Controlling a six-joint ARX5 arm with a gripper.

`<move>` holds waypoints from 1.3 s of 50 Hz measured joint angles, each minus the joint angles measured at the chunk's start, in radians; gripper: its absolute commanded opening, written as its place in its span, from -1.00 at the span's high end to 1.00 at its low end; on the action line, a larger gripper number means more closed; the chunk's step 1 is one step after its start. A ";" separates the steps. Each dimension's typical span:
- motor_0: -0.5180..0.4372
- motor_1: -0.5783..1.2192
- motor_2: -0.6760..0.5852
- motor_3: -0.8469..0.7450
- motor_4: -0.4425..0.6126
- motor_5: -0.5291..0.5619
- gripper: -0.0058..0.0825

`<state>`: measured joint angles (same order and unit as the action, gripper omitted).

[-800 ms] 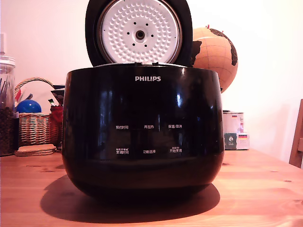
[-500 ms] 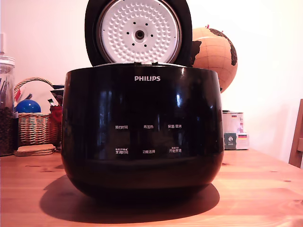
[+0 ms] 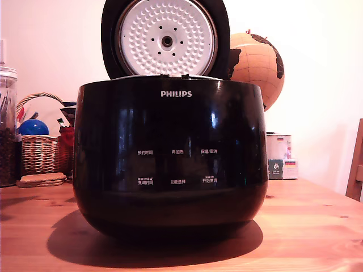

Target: Close the rice cooker by pressing the lid down with medium force

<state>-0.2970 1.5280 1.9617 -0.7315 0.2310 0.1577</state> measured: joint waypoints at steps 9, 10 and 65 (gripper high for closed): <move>0.003 0.076 0.001 0.021 0.109 -0.050 0.92; 0.003 0.085 0.001 0.022 0.112 -0.050 0.92; -0.095 0.176 0.039 -0.330 0.437 -0.102 0.92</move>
<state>-0.3920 1.7042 2.0003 -1.0618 0.6678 0.0555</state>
